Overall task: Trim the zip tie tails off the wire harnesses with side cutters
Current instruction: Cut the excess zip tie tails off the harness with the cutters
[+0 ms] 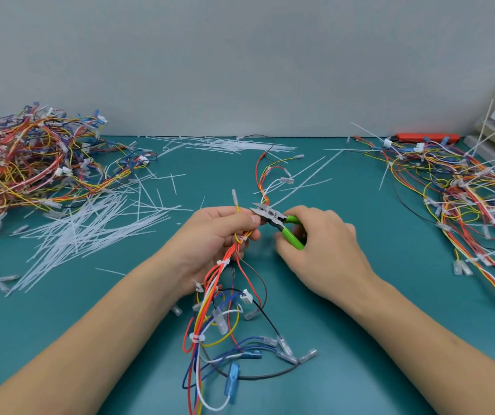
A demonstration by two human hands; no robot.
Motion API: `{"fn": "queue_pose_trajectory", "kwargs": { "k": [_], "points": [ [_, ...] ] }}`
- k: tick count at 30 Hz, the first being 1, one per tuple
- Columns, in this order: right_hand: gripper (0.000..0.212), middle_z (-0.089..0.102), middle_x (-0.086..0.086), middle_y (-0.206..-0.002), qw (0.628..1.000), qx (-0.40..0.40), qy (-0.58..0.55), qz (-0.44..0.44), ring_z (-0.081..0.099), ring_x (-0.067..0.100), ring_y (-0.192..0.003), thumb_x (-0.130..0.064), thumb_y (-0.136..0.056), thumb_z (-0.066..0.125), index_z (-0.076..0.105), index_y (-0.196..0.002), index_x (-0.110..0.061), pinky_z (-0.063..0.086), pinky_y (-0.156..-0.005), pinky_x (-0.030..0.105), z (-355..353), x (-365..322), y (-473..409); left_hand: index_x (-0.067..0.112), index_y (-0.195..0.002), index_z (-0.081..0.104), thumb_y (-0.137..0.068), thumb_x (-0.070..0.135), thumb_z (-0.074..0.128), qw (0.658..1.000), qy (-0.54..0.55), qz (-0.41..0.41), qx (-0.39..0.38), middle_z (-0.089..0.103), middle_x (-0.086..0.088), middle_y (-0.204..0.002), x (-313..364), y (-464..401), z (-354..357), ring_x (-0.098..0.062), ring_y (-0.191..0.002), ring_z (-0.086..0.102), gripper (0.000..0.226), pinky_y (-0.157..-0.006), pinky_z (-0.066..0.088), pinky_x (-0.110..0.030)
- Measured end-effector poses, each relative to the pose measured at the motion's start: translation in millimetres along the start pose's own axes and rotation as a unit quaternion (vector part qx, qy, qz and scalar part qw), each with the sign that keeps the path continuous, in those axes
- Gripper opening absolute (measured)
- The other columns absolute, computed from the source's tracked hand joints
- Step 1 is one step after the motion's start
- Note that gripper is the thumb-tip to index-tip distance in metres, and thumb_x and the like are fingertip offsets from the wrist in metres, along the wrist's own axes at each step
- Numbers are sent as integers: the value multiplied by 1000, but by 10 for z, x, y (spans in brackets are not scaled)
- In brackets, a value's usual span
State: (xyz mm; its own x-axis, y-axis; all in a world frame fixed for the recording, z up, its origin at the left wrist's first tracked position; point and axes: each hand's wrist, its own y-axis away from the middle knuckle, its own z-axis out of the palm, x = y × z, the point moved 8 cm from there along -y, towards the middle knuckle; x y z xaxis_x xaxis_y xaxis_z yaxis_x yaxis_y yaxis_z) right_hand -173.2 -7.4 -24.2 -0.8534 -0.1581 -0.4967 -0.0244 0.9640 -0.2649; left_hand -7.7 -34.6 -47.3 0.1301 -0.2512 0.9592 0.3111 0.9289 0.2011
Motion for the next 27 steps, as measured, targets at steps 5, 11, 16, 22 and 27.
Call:
{"fn": "queue_pose_trajectory", "kwargs": {
  "k": [5,11,16,22,27],
  "points": [
    [20,56,-14,-86,1000,5,5,-7,50,19,-95,-43,-91,59,63,-110,-36,37,-85,38,-4,4,-19,8,-88,76,-92,10,67,1000,-2,1,-3,66,-8,-70,-12,-17,-12,-13,-52,46,10,-47,40,-20],
    [17,58,-12,-86,1000,5,7,-12,52,20,-94,-42,-92,58,63,-106,-35,37,-83,38,0,18,-33,14,-81,79,-84,15,73,1000,-5,4,-17,66,-7,-71,-21,-38,-9,-13,-51,47,6,-47,40,-20],
    [9,58,-11,-77,1000,-4,8,-9,54,20,-86,-42,-93,58,59,-96,-34,43,-82,39,20,24,-33,13,-84,79,-89,12,71,1000,-5,5,-10,66,-7,-71,-34,-48,-32,-13,-52,46,9,-47,40,-20],
    [43,49,0,-58,999,8,25,21,52,34,-65,-51,-95,57,43,-70,-19,40,-52,34,-43,51,-32,14,-87,81,-77,23,74,1000,-6,6,-19,66,-5,-72,-28,-54,-14,-12,-52,45,15,-47,40,-20],
    [36,54,-3,-63,1000,12,18,22,55,30,-66,-52,-94,58,47,-75,-23,47,-57,36,-29,48,10,3,-98,78,-86,15,73,1000,-3,4,-11,66,-7,-72,-38,-39,-25,-13,-52,46,18,-47,40,-20]
  ]
}}
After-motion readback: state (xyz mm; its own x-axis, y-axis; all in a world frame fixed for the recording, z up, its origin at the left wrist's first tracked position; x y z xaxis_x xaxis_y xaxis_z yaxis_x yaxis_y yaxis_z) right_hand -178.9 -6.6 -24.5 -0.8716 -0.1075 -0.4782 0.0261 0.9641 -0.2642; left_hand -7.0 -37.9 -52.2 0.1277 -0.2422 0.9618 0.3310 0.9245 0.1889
